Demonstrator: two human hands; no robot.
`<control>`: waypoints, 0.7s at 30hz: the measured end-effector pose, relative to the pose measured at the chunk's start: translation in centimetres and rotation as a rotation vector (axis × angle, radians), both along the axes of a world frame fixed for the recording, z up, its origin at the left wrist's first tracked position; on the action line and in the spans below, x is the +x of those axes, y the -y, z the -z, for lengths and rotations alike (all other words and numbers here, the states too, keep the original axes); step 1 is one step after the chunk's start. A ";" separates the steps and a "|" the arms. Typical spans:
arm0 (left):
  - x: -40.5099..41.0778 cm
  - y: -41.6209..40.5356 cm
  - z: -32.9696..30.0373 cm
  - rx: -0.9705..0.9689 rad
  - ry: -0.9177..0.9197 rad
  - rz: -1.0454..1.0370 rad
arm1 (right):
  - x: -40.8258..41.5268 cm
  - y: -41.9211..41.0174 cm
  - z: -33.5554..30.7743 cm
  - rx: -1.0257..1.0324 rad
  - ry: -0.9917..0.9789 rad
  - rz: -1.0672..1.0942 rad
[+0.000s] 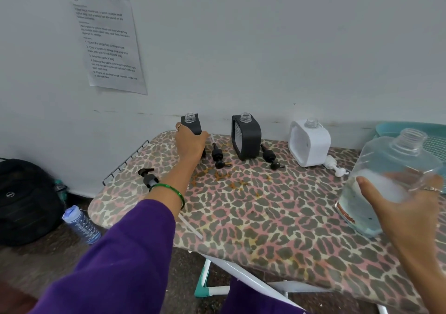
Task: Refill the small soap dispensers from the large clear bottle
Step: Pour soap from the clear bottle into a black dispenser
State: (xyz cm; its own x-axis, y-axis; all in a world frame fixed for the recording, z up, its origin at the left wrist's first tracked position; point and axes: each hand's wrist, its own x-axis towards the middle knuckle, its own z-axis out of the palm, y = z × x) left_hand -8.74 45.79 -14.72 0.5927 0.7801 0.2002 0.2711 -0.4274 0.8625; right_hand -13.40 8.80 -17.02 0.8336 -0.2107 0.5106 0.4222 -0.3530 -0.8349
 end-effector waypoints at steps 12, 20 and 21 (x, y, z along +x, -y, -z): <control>-5.2 3.5 -3.2 0.009 0.323 0.069 | 0.9 0.7 1.2 -0.013 -0.023 0.024; -9.3 10.0 -3.3 -0.022 0.315 0.406 | 1.1 0.7 1.1 0.025 -0.042 0.065; -9.5 11.0 -3.0 -0.024 0.303 0.444 | 1.0 0.7 1.1 0.028 -0.039 0.063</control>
State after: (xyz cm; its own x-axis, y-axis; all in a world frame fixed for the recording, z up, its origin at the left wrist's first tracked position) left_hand -18.24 34.77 -11.76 0.7852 0.4738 0.3987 -0.1936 -0.4237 0.8849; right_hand -12.36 8.08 -18.07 0.8375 -0.2772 0.4709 0.3666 -0.3538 -0.8605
